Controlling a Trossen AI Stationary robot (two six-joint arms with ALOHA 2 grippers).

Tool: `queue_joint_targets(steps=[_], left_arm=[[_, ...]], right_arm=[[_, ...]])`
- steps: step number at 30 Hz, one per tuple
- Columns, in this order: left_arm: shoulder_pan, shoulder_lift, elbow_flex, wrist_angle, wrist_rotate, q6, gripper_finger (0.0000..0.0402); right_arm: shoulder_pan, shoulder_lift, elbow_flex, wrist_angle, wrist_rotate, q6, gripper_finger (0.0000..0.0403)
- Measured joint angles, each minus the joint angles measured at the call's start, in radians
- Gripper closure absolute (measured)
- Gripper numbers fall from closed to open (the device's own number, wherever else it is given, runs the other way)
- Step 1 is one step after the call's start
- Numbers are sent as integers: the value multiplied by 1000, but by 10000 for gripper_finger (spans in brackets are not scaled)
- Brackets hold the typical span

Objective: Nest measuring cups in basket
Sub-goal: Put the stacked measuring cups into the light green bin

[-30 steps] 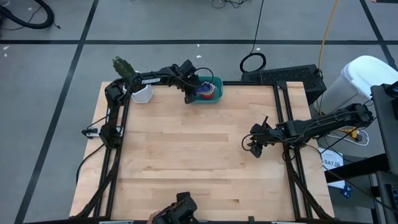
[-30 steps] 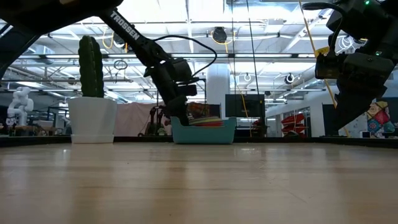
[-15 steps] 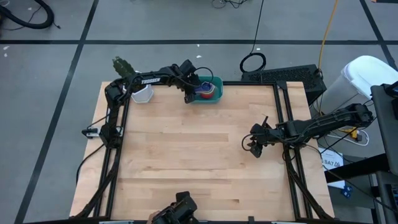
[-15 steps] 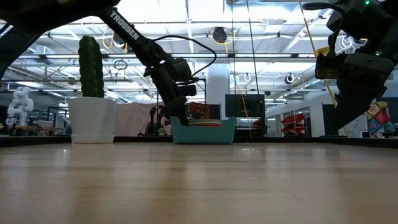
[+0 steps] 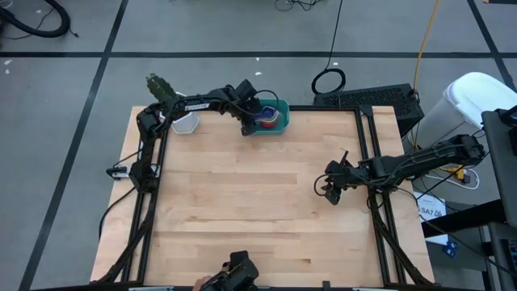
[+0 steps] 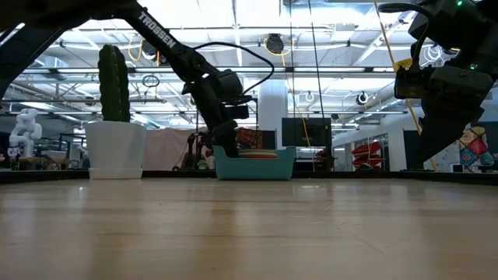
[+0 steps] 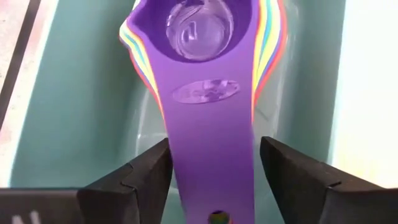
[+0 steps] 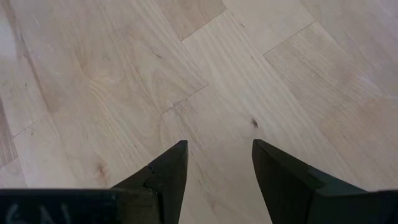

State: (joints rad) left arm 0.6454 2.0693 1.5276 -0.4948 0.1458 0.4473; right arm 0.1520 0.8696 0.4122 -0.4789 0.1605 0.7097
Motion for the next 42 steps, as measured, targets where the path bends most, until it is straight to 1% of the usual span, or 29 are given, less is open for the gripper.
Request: queue_joint_targets(steps=[6, 9, 18, 32, 42], left_arm=[[1, 0, 0, -1, 0, 0, 170], [2, 0, 0, -1, -15, -1, 170], [2, 0, 0, 30, -16, -9, 170], [2, -2, 0, 27, -15, -13, 169], [7, -46, 0, 27, 11, -24, 169]], right_arm=[[0, 0, 0, 0, 0, 0, 232], [0, 0, 0, 0, 0, 0, 232], [0, 0, 0, 0, 0, 0, 232], [0, 0, 0, 0, -1, 0, 232], [0, 0, 0, 1, -5, 0, 232]])
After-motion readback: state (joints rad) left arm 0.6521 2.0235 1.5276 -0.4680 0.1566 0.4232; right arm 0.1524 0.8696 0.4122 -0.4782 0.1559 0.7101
